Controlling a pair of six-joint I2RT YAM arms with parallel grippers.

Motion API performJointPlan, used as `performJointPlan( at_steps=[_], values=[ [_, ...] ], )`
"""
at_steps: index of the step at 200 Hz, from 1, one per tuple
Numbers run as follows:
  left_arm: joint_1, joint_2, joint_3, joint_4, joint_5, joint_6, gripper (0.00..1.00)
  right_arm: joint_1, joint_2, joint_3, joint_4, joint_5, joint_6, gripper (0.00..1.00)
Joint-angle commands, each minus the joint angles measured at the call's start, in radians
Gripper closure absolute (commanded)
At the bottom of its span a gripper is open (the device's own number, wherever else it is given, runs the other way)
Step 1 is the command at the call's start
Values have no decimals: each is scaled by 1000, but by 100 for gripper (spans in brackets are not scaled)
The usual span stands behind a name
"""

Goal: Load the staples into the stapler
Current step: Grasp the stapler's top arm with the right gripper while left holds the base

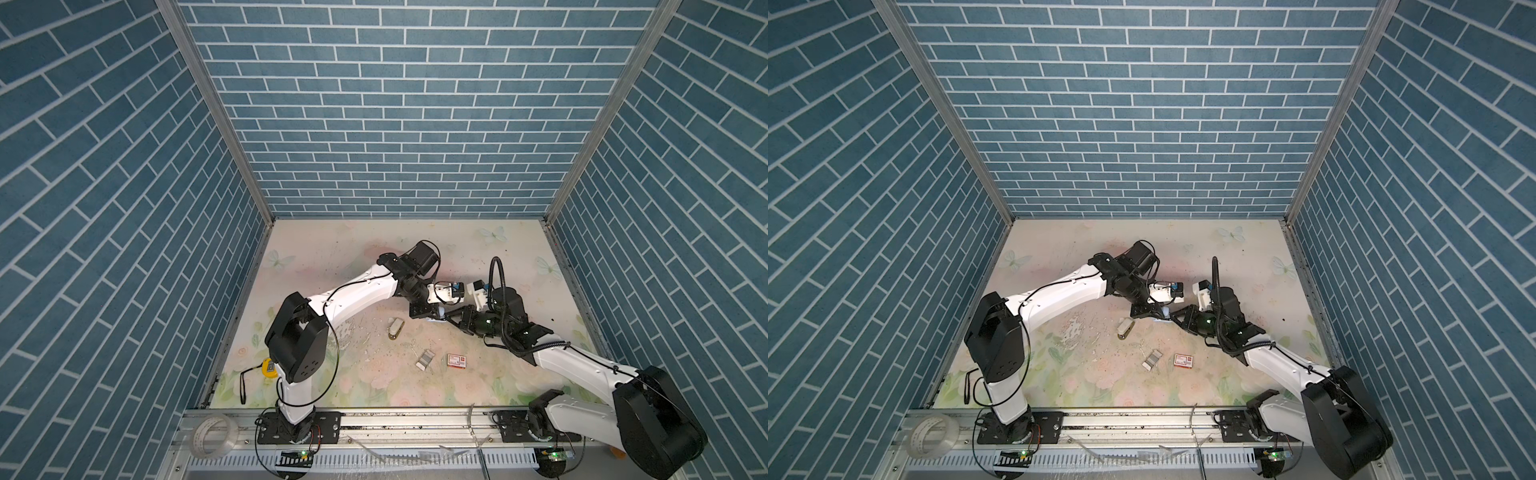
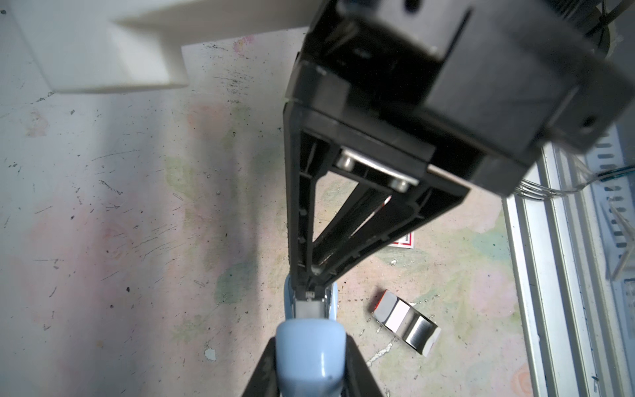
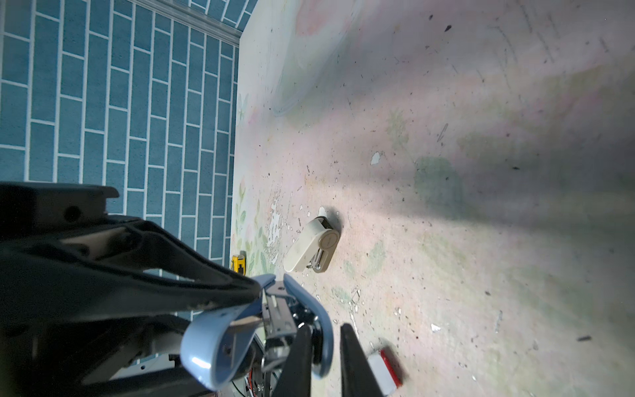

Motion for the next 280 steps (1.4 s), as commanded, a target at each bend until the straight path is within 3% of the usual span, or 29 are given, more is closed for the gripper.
performJointPlan(
  at_steps=[1, 185, 280],
  values=[
    [1, -46, 18, 33, 39, -23, 96, -2, -8, -27, 56, -3, 7, 83],
    [29, -66, 15, 63, 78, -69, 98, -1, -49, -113, 211, 6, 86, 80],
    [29, -93, -46, 35, 7, 43, 97, -4, -125, -132, 155, 22, 88, 79]
  ],
)
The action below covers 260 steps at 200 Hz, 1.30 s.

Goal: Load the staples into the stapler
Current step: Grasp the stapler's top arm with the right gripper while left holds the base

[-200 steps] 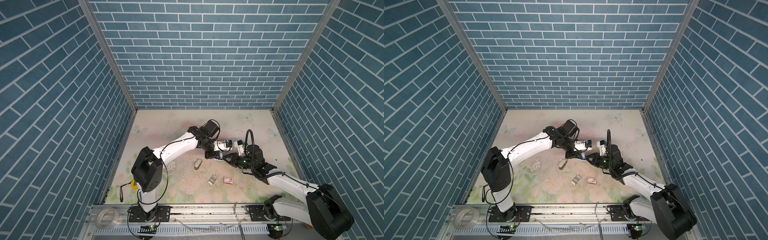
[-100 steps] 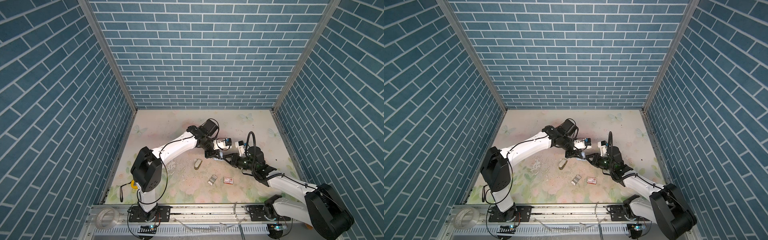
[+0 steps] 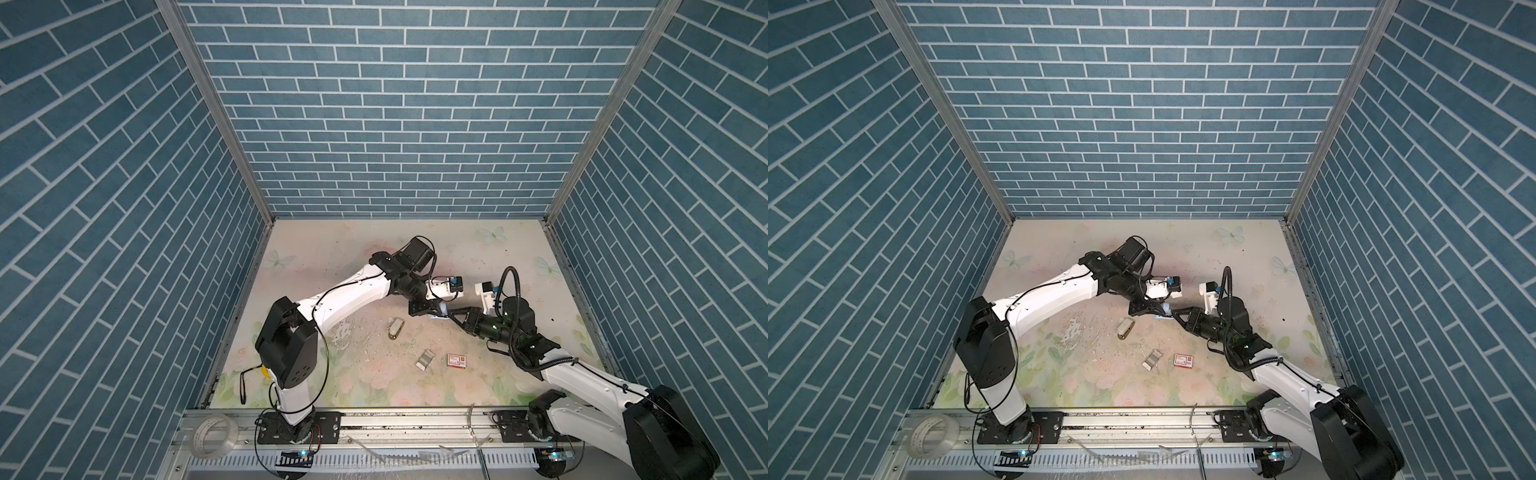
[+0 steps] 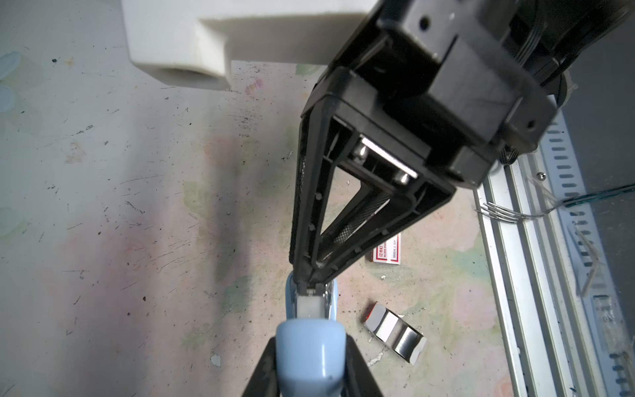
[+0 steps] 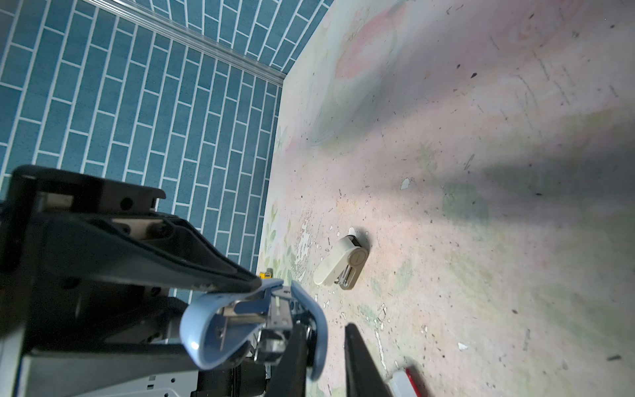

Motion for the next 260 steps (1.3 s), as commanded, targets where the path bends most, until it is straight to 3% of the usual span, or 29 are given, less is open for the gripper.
performJointPlan(
  at_steps=[1, 111, 260],
  values=[
    [10, -34, -23, 5, -40, 53, 97, 0, -7, -11, -32, 0, 3, 79],
    [-31, -34, -67, 4, -155, 158, 97, 1, 90, 45, -16, -48, -3, 79],
    [-53, -30, -49, 4, -158, 164, 97, 1, 150, 72, -22, -80, 3, 82]
  ],
)
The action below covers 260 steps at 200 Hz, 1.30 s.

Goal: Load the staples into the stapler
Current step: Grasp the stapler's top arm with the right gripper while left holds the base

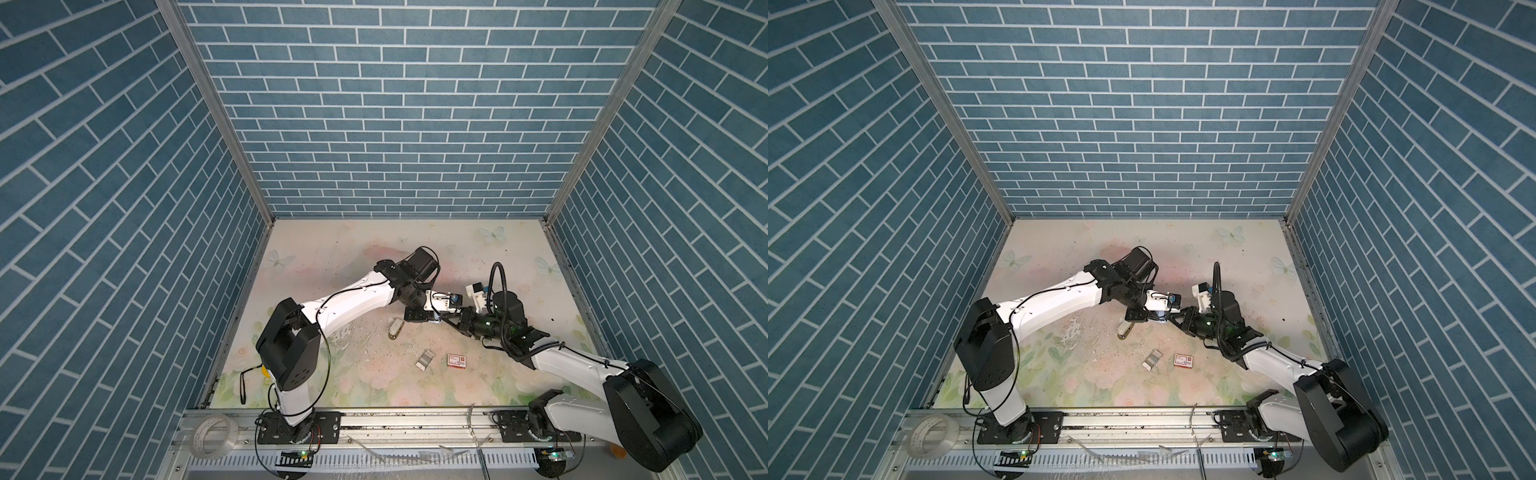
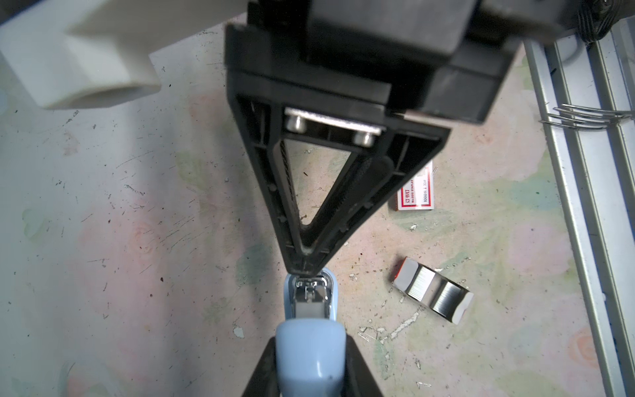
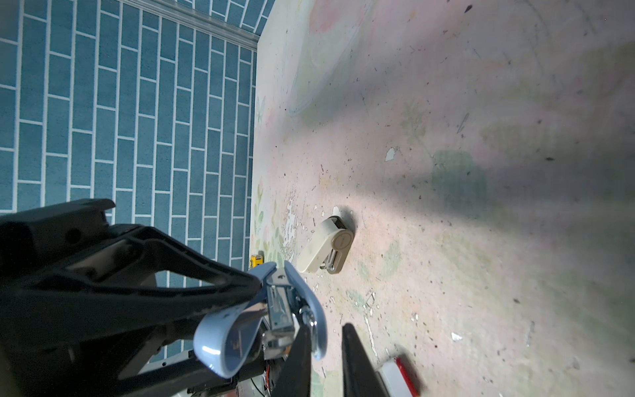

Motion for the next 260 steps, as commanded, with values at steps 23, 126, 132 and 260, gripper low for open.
performJointPlan(
  at_steps=[23, 126, 132, 260],
  values=[
    [-4, -27, 12, -1, 15, 3, 98, 1, -1, 11, -5, -13, 3, 82],
    [-4, -33, 40, -1, 49, -37, 99, 2, 29, 6, -1, -13, 4, 83],
    [-4, -33, 43, -1, 55, -40, 99, 3, 31, 5, 4, -13, 4, 84],
    [-3, -26, 87, 18, 109, -125, 100, 6, 71, -7, 125, -24, 36, 84]
  ],
)
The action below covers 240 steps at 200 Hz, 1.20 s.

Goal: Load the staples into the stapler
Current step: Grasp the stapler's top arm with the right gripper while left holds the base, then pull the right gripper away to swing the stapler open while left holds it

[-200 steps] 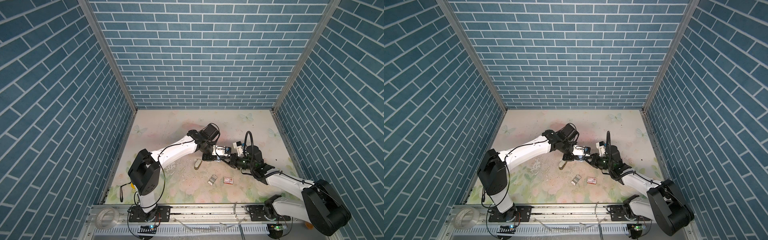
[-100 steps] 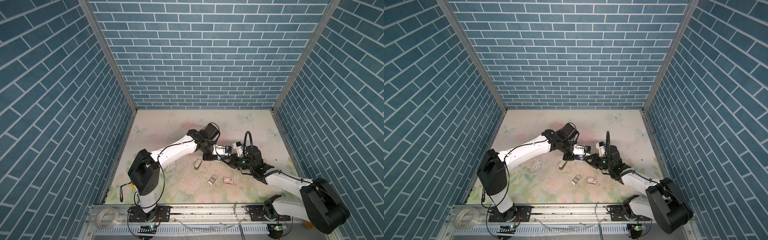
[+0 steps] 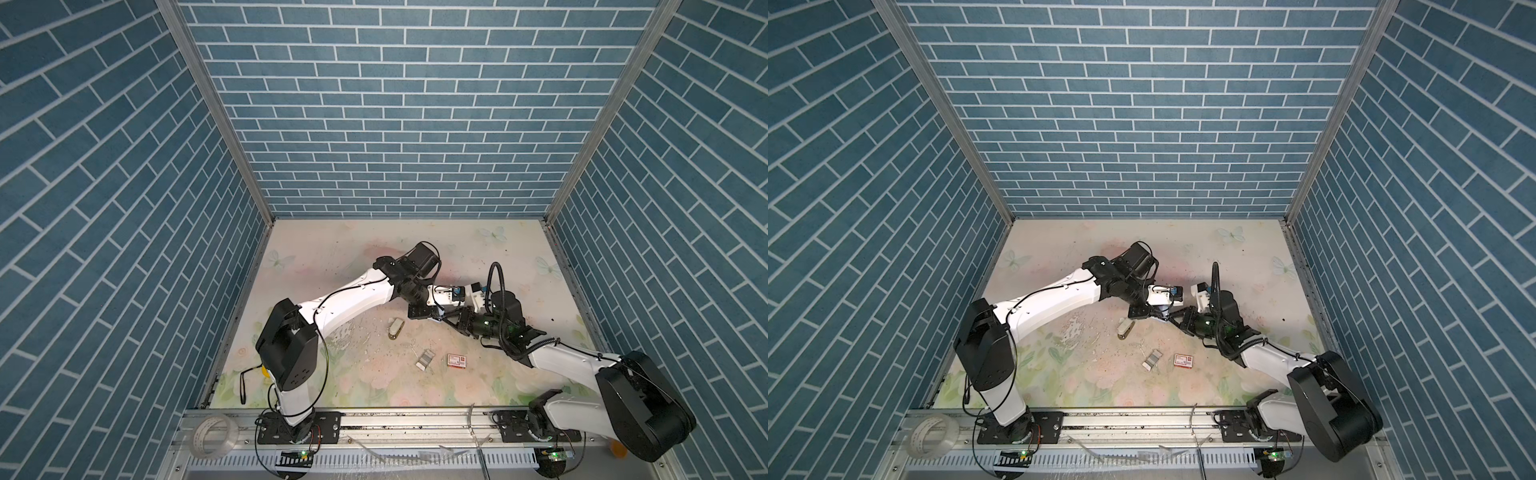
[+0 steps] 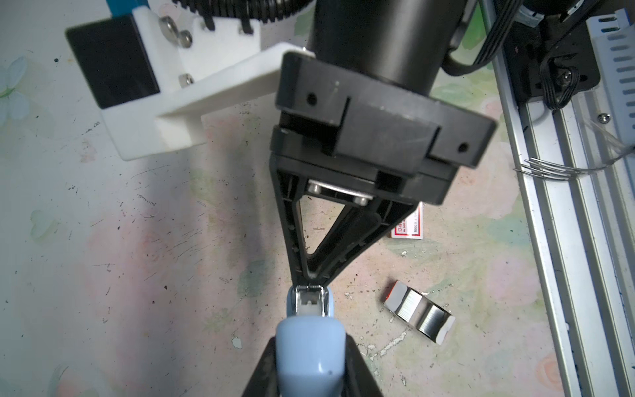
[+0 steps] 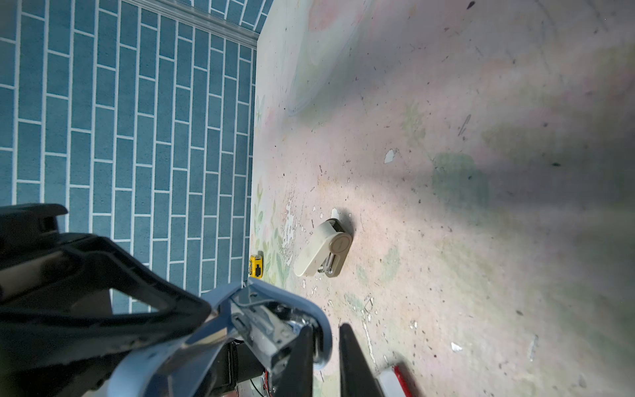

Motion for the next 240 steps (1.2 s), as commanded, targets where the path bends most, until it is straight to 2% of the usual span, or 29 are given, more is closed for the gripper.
performJointPlan(
  at_steps=[1, 139, 240],
  values=[
    [-5, -24, 37, 25, 56, -32, 100, 5, 16, -7, 65, -12, 33, 84],
    [-2, -31, 60, 28, 81, -76, 100, 18, 65, -40, 198, -19, 65, 82],
    [5, -49, 72, -4, 135, -73, 100, 17, 121, -23, 243, -130, 46, 81]
  ],
)
